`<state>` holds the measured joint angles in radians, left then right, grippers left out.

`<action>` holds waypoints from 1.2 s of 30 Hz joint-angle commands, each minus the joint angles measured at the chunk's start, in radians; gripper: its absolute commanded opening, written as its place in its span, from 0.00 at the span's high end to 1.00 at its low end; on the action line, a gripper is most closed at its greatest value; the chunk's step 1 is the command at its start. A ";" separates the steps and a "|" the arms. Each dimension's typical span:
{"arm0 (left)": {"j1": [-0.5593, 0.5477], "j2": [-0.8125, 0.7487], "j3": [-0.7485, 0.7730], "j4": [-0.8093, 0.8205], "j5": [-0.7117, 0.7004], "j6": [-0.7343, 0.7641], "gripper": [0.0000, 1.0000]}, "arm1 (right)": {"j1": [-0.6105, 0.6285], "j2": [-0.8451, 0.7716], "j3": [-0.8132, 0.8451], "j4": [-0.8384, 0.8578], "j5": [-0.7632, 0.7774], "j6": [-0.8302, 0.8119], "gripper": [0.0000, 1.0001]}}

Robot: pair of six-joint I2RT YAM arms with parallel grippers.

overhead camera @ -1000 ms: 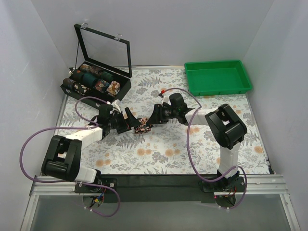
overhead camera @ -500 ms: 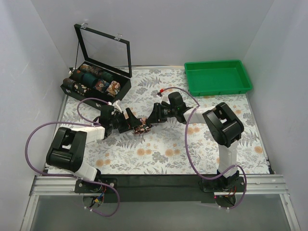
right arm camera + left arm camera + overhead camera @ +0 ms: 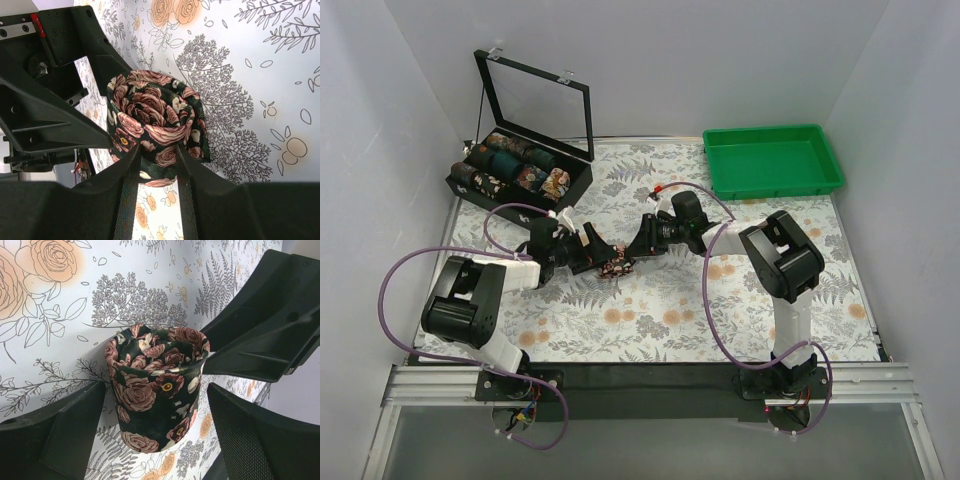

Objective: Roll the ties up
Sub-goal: Roll the tie, then place the rolled tie into the container

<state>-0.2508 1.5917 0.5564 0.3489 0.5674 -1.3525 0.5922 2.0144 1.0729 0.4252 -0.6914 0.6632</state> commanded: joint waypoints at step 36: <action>-0.065 0.074 0.034 -0.111 -0.061 -0.054 0.79 | -0.011 0.003 -0.007 0.084 0.021 0.015 0.66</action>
<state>-0.3004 1.6646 0.5903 0.3275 0.5510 -1.4246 0.5819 2.0415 1.0752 0.4751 -0.6868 0.6849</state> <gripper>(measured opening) 0.241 0.341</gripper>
